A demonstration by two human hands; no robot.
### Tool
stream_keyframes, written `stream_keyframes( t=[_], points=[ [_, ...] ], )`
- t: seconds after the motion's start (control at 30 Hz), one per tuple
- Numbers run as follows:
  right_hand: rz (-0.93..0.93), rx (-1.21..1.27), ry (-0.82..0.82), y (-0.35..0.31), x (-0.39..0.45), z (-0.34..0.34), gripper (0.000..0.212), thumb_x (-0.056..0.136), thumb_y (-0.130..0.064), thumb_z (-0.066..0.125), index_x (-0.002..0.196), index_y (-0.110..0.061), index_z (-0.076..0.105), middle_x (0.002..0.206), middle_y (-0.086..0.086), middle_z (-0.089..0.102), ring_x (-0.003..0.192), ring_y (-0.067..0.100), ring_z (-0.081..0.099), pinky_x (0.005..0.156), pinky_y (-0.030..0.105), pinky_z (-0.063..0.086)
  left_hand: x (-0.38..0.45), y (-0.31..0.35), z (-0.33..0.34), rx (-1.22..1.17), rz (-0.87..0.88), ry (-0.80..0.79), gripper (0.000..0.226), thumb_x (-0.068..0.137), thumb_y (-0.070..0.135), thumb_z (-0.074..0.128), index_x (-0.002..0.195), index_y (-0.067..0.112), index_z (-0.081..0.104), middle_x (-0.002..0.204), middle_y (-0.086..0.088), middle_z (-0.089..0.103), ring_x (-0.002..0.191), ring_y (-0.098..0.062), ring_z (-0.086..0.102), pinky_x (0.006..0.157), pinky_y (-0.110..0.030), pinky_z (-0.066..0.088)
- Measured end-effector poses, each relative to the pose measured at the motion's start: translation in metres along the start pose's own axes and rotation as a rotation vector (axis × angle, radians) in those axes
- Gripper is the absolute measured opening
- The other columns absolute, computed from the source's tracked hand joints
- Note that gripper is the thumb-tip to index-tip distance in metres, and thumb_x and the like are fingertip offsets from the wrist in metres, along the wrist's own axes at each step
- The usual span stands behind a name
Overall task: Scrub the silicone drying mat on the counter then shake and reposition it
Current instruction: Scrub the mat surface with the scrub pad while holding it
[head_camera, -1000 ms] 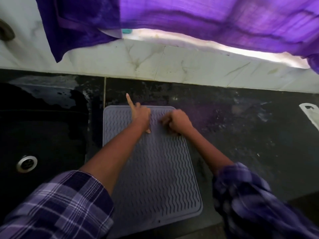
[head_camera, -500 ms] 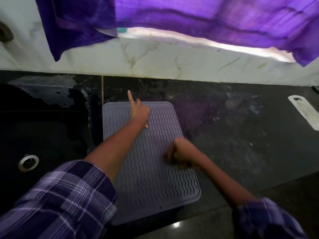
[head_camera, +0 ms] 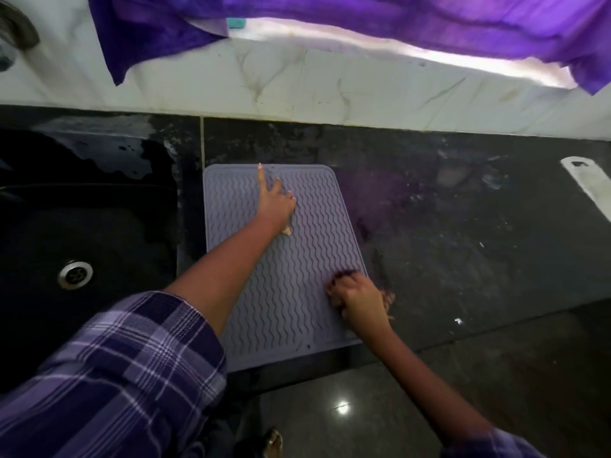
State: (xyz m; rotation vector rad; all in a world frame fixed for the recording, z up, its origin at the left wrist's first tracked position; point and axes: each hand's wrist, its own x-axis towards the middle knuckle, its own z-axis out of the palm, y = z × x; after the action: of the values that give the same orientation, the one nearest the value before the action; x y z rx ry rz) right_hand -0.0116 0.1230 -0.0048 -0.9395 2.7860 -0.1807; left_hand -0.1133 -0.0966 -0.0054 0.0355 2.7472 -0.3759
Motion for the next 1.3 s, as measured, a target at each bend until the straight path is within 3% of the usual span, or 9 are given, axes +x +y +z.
stream_keyframes(
  t=[0.13, 0.27, 0.47, 0.6, 0.73, 0.93, 1.13, 1.2, 1.3],
  points=[
    [0.131, -0.001, -0.31, 0.014, 0.035, -0.037, 0.02, 0.087, -0.013, 0.058, 0.1, -0.011, 0.073, 0.107, 0.008, 0.071, 0.1, 0.025, 0.065, 0.091, 0.034, 0.054, -0.032, 0.019, -0.003, -0.136, -0.058, -0.049, 0.073, 0.072, 0.057, 0.071, 0.133, 0.02, 0.055, 0.15, -0.011, 0.04, 0.149, -0.032, 0.01, 0.102, -0.076, -0.009],
    [0.195, -0.033, -0.142, 0.003, 0.114, -0.048, 0.025, 0.09, -0.014, 0.056, 0.111, -0.012, 0.069, 0.119, 0.011, 0.066, 0.109, 0.032, 0.061, 0.098, 0.04, 0.049, -0.058, 0.04, 0.005, -0.09, -0.094, -0.163, 0.109, 0.067, 0.065, 0.071, 0.152, 0.018, 0.024, 0.161, -0.011, 0.014, 0.149, -0.036, -0.005, 0.101, -0.076, -0.013],
    [0.048, -0.072, 0.107, -0.019, 0.067, -0.01, 0.007, 0.065, -0.013, 0.078, 0.068, -0.009, 0.074, 0.073, 0.011, 0.073, 0.075, 0.021, 0.069, 0.07, 0.024, 0.055, -0.065, 0.043, 0.022, -0.113, -0.115, -0.12, 0.115, 0.073, 0.064, 0.067, 0.155, 0.017, 0.001, 0.163, -0.004, -0.002, 0.149, -0.035, -0.01, 0.102, -0.077, -0.009],
    [-0.043, -0.001, -0.084, -0.002, -0.034, 0.021, 0.022, 0.086, -0.009, 0.056, 0.102, -0.012, 0.071, 0.113, 0.008, 0.066, 0.11, 0.025, 0.056, 0.095, 0.033, 0.044, -0.063, 0.042, 0.019, -0.126, -0.148, -0.144, 0.124, 0.069, 0.067, 0.068, 0.154, 0.014, -0.003, 0.163, -0.007, -0.005, 0.148, -0.036, -0.011, 0.101, -0.077, -0.009],
    [-0.007, 0.106, -0.322, 0.008, -0.011, -0.018, 0.016, 0.086, -0.016, 0.062, 0.094, -0.009, 0.074, 0.105, 0.006, 0.072, 0.097, 0.017, 0.066, 0.094, 0.035, 0.054, -0.069, 0.048, 0.017, -0.124, -0.21, -0.141, 0.123, 0.068, 0.068, 0.069, 0.155, 0.015, -0.001, 0.163, -0.007, -0.002, 0.148, -0.037, -0.008, 0.104, -0.078, -0.005],
    [0.154, 0.078, -0.005, 0.005, 0.068, -0.018, 0.023, 0.088, -0.01, 0.059, 0.108, -0.009, 0.07, 0.111, 0.012, 0.07, 0.102, 0.025, 0.064, 0.091, 0.037, 0.053, -0.073, 0.056, 0.018, -0.073, -0.228, -0.123, 0.117, 0.071, 0.066, 0.067, 0.155, 0.016, 0.004, 0.162, -0.005, 0.005, 0.149, -0.036, -0.003, 0.106, -0.075, -0.005],
    [-0.028, 0.035, 0.084, -0.004, -0.052, 0.024, 0.021, 0.076, -0.001, 0.065, 0.094, -0.008, 0.073, 0.103, 0.011, 0.069, 0.098, 0.028, 0.061, 0.084, 0.03, 0.052, -0.072, 0.057, 0.013, -0.012, -0.22, -0.139, 0.12, 0.069, 0.068, 0.068, 0.155, 0.016, 0.002, 0.162, -0.006, 0.007, 0.149, -0.036, -0.001, 0.105, -0.076, -0.004],
    [-0.139, 0.032, 0.023, -0.001, -0.081, 0.024, 0.02, 0.064, -0.001, 0.074, 0.082, -0.008, 0.076, 0.089, 0.008, 0.073, 0.082, 0.028, 0.066, 0.072, 0.028, 0.056, -0.071, 0.058, 0.012, -0.003, -0.222, -0.144, 0.122, 0.069, 0.069, 0.067, 0.155, 0.015, -0.001, 0.162, -0.006, 0.004, 0.149, -0.036, -0.003, 0.104, -0.077, -0.004],
    [-0.071, -0.027, -0.189, 0.005, -0.049, 0.012, 0.022, 0.083, -0.011, 0.061, 0.102, -0.005, 0.071, 0.108, 0.013, 0.068, 0.103, 0.028, 0.061, 0.09, 0.038, 0.051, -0.072, 0.064, 0.014, 0.033, -0.216, -0.167, 0.12, 0.072, 0.068, 0.065, 0.154, 0.015, -0.005, 0.162, -0.007, 0.0, 0.149, -0.037, -0.005, 0.104, -0.076, -0.006]
  ],
)
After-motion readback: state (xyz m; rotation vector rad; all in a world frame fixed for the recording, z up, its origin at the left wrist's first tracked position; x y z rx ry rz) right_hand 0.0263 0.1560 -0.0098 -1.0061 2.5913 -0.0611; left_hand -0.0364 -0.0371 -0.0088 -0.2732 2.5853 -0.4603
